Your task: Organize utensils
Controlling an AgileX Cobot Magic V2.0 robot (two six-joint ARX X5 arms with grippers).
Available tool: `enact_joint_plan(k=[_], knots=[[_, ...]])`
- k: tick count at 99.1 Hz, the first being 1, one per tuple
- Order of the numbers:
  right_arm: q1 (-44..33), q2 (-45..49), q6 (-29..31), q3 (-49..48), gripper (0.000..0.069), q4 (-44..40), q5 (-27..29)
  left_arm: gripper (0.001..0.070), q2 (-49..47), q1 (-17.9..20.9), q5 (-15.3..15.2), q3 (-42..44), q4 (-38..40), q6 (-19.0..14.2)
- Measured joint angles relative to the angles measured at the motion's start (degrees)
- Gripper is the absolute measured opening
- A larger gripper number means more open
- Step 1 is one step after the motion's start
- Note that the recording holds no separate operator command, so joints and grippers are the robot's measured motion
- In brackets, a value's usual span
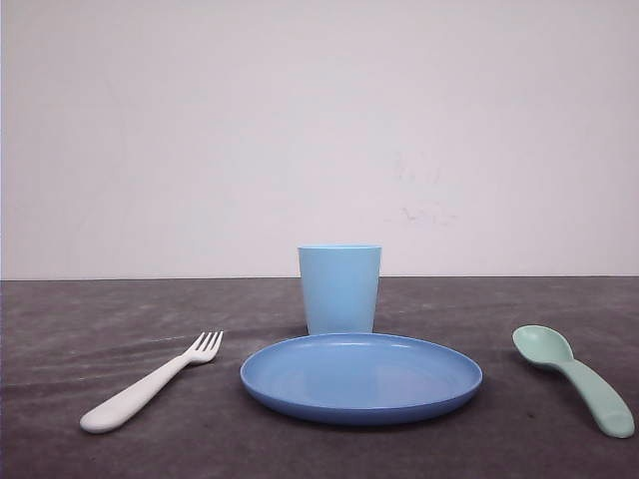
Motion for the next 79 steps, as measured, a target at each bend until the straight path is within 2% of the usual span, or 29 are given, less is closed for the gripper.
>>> enact_joint_plan(k=[24, 36, 40, 47, 55, 69, 79], knots=[[0.0, 0.0, 0.3, 0.0, 0.0007, 0.0, -0.2, 0.0021, 0.0, 0.0, 0.0, 0.0, 0.0, 0.0], [0.0, 0.0, 3.9, 0.0, 0.0007, -0.1, -3.6, 0.0021, 0.0, 0.0, 0.0, -0.2, 0.7, -0.9], [0.0, 0.0, 6.1, 0.0, 0.0007, -0.2, -5.6, 0.0021, 0.0, 0.0, 0.0, -0.3, 0.9, -2.5], [0.0, 0.0, 10.5, 0.0, 0.0007, -0.3, -8.8, 0.0021, 0.0, 0.0, 0.1, -0.4, 1.3, -8.0], [0.0, 0.0, 13.9, 0.0, 0.0007, -0.3, -9.3, 0.0021, 0.0, 0.0, 0.1, -0.6, 2.0, -14.2], [0.0, 0.0, 17.2, 0.0, 0.0007, 0.1, -9.3, 0.0021, 0.0, 0.0, 0.1, -0.8, 3.6, -19.3], [0.0, 0.0, 21.8, 0.0, 0.0007, 2.2, -9.3, 0.0021, 0.0, 0.0, 0.1, -0.8, 3.8, -22.9]])
